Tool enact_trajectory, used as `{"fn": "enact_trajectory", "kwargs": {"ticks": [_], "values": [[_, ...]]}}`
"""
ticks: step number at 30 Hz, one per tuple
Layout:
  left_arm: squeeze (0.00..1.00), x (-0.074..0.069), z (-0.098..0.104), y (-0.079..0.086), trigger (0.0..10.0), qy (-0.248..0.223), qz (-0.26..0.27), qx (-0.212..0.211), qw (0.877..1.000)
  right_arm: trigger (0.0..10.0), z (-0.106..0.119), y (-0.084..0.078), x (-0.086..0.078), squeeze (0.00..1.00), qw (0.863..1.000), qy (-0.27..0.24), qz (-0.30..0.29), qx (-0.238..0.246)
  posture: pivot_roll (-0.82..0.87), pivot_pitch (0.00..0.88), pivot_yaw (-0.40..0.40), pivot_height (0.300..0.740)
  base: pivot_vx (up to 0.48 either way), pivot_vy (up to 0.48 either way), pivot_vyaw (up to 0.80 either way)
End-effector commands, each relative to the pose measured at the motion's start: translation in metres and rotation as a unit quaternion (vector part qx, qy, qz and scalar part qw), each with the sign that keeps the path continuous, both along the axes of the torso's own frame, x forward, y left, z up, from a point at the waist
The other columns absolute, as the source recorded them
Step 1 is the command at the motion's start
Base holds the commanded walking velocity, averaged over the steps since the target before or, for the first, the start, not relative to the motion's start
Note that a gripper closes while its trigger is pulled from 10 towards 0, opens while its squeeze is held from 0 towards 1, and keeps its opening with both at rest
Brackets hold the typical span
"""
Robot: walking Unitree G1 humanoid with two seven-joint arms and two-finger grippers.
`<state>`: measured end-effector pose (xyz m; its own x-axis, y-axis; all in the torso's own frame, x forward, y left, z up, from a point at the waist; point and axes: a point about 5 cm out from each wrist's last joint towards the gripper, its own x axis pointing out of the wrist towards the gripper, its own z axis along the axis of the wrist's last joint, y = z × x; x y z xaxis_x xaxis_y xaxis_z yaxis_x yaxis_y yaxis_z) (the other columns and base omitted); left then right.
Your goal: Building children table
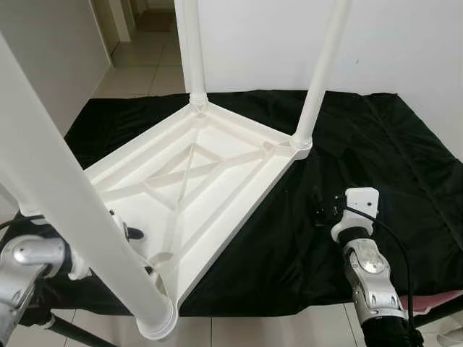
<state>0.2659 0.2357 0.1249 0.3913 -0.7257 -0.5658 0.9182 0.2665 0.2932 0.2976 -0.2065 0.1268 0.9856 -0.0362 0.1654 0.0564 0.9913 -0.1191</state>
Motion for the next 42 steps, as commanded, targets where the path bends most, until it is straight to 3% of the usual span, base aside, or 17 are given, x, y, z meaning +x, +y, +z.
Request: {"fn": "enact_trajectory", "kwargs": {"ticks": [1,6,11,13,17,18,23,30,37,38,39,40,42], "values": [[0.0,0.0,-0.008,0.001,10.0,0.022,0.004,0.017,1.0,10.0,0.0,0.0,0.001,0.0,1.0,0.004,-0.001,0.005,-0.02,0.056,0.049,0.74,0.0,0.0,0.0],[0.0,0.006,-0.005,0.005,10.0,0.039,-0.003,0.032,0.999,10.0,0.0,-0.001,0.001,0.0,1.0,0.003,-0.001,0.002,-0.03,0.062,0.055,0.74,0.0,0.0,0.0],[0.0,0.009,-0.003,0.005,10.0,0.051,-0.001,0.02,0.999,10.0,0.0,-0.003,0.0,0.0,1.0,0.003,-0.003,0.0,-0.03,0.062,0.058,0.74,0.0,0.0,0.0],[0.0,0.011,-0.002,0.004,3.9,0.052,-0.003,0.016,0.999,10.0,-0.001,-0.003,-0.001,0.0,1.0,0.004,-0.005,0.001,-0.03,0.055,0.063,0.74,0.0,0.0,0.0],[0.0,0.012,-0.002,0.004,3.9,0.054,-0.004,0.013,0.998,10.0,-0.001,-0.003,-0.001,0.0,1.0,0.004,-0.005,0.001,-0.03,0.055,0.063,0.74,0.0,0.0,0.0],[0.0,0.013,-0.002,0.003,0.0,0.053,-0.006,0.012,0.999,10.0,-0.002,-0.003,-0.002,0.0,1.0,0.005,-0.005,0.001,-0.04,0.044,0.068,0.74,0.0,0.0,0.0],[0.0,0.016,0.0,0.0,0.0,0.047,-0.007,0.008,0.999,10.0,-0.003,-0.001,-0.002,0.0,1.0,0.005,-0.003,0.001,-0.04,0.037,0.07,0.74,0.0,0.0,0.0],[0.0,0.027,0.003,-0.012,0.0,0.015,0.025,-0.042,0.999,10.0,-0.003,0.003,-0.002,0.0,1.0,0.003,-0.001,0.005,-0.04,0.026,0.077,0.74,0.0,0.0,0.0],[0.0,0.023,-0.003,-0.027,0.0,0.011,0.021,-0.067,0.997,10.0,-0.004,0.004,-0.003,0.0,1.0,0.004,-0.002,0.008,-0.04,0.025,0.078,0.74,0.0,0.0,0.0],[0.0,0.022,-0.004,-0.031,3.5,0.012,0.02,-0.072,0.997,10.0,-0.005,0.004,-0.003,0.0,1.0,0.004,-0.002,0.008,-0.04,0.026,0.079,0.74,0.0,0.0,0.0],[0.0,0.021,-0.005,-0.034,3.5,0.012,0.019,-0.074,0.997,10.0,-0.005,0.005,-0.003,0.0,1.0,0.004,-0.002,0.008,-0.04,0.026,0.079,0.74,0.0,0.0,0.0],[0.0,0.021,-0.006,-0.037,10.0,0.012,0.017,-0.079,0.997,10.0,-0.005,0.005,-0.003,0.0,1.0,0.005,-0.002,0.008,-0.05,0.026,0.078,0.74,0.0,0.0,0.0],[0.0,0.021,-0.006,-0.037,10.0,0.012,0.017,-0.079,0.997,10.0,-0.005,0.005,-0.003,0.0,1.0,0.005,-0.002,0.008,-0.05,0.026,0.078,0.74,0.0,0.0,0.0]]}}
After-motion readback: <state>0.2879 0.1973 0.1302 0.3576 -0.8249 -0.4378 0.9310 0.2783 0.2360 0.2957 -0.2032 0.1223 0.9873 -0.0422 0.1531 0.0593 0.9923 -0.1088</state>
